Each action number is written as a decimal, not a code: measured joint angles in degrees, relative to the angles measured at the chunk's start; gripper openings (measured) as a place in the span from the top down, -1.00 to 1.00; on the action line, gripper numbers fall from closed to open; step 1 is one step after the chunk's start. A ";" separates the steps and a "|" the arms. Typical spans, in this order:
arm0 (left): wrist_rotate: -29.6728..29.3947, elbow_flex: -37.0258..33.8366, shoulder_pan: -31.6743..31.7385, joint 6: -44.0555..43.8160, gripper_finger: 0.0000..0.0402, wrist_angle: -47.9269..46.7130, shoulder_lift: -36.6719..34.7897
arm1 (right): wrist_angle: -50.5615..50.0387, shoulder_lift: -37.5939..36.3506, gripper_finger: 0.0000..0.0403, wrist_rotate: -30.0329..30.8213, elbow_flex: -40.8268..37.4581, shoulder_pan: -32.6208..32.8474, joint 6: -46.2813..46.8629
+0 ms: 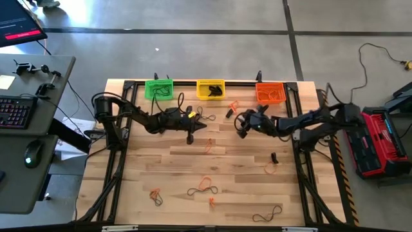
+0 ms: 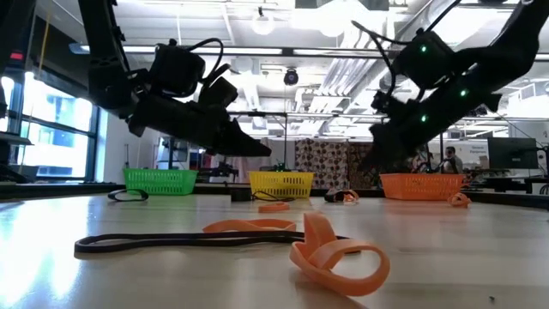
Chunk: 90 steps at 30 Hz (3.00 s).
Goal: Sort rubber bands into baskets
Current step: Put the orange rubber band into the orange bin
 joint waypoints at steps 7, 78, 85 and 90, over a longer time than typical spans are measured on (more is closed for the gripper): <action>0.02 0.00 0.00 0.48 1.00 0.00 0.00 | 4.82 8.28 0.26 0.84 1.36 -1.95 -3.28; 0.04 -0.04 -0.02 1.07 1.00 0.00 0.00 | -30.33 -8.37 1.00 9.43 9.03 -29.96 25.40; 0.04 -0.04 -0.02 1.06 1.00 0.00 0.00 | -26.51 -2.45 1.00 5.80 9.03 -32.50 26.41; 0.04 -0.04 -0.02 1.05 1.00 0.00 0.00 | -23.09 0.83 0.99 4.55 9.03 -34.02 26.38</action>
